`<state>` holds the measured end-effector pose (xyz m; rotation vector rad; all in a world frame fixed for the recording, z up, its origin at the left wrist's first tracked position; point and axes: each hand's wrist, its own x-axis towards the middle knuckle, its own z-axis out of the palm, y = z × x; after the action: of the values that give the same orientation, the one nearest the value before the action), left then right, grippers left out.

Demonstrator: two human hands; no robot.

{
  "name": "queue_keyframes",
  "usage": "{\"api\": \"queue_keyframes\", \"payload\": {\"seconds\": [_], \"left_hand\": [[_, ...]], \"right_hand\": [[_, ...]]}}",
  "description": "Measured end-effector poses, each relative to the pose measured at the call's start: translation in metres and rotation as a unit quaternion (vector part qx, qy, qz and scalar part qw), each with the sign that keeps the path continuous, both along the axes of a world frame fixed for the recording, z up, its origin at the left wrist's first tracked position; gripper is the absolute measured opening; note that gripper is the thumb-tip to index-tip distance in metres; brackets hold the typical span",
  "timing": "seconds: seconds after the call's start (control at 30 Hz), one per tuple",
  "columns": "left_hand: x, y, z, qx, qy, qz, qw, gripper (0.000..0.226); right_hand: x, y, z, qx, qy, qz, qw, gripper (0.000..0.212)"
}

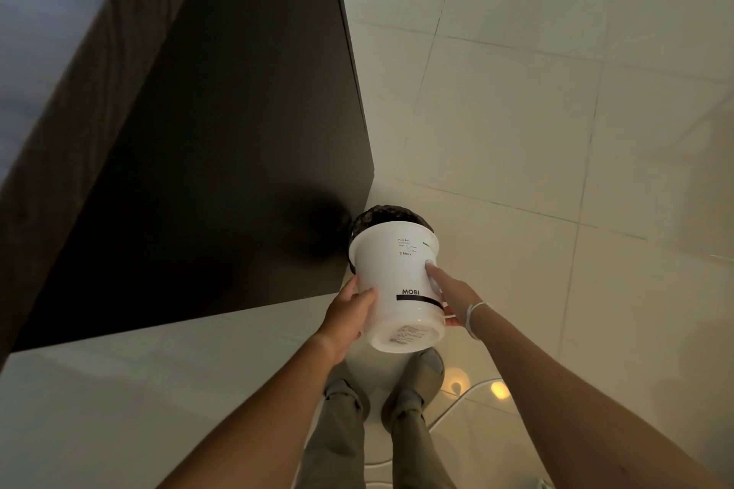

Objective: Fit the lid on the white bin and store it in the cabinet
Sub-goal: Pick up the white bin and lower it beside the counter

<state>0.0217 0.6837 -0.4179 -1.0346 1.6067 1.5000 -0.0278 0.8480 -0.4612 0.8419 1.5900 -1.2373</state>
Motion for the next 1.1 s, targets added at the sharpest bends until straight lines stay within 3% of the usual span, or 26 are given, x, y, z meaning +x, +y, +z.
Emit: {"api": "queue_keyframes", "payload": {"seconds": [0.87, 1.1], "left_hand": [[0.001, -0.006, 0.010, -0.004, 0.001, 0.020, 1.000, 0.053], [-0.019, -0.002, 0.037, -0.014, 0.041, 0.040, 0.998, 0.056]], "right_hand": [[0.003, -0.002, 0.015, -0.027, 0.022, 0.003, 0.999, 0.055], [-0.012, 0.007, 0.054, -0.071, 0.075, -0.033, 0.994, 0.032]]}}
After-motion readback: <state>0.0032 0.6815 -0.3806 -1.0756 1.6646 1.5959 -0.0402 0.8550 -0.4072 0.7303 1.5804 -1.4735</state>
